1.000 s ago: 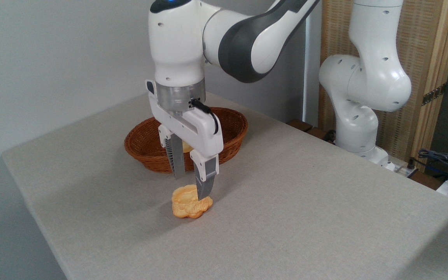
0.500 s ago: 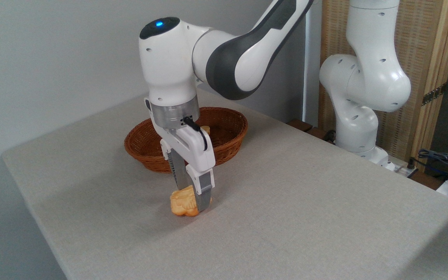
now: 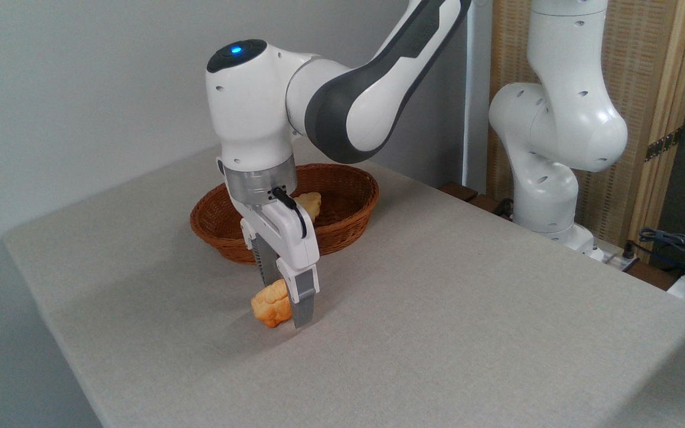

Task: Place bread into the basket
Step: 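Close the gripper on the orange bread piece and lift it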

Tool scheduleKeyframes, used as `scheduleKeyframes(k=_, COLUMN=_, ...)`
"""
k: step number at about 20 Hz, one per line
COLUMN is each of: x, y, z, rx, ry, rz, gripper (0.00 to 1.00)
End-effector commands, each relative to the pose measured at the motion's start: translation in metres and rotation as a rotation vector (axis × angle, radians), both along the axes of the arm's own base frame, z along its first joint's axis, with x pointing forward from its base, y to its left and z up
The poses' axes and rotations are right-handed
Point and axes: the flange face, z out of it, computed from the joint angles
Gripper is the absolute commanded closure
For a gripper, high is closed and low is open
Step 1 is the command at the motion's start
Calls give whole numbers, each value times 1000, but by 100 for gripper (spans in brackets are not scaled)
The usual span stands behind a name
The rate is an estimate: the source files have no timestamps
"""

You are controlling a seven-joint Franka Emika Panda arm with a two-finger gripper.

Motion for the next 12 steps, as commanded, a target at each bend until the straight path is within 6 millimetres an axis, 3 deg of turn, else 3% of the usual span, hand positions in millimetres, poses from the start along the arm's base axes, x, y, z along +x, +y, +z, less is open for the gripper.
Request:
scheduleKeyframes(k=1, x=3, y=2, z=1, rx=16, ry=-21, rz=-12, gripper=49)
scheduleKeyframes(k=8, x=3, y=2, z=1, rx=14, ry=-20, rz=-10, gripper=50)
scheduleKeyframes(k=10, x=2, y=1, z=1, rx=14, ry=-20, rz=-12, gripper=60)
scheduleKeyframes(k=12, x=2, y=2, z=3, rx=14, ry=-20, rz=-10, gripper=61)
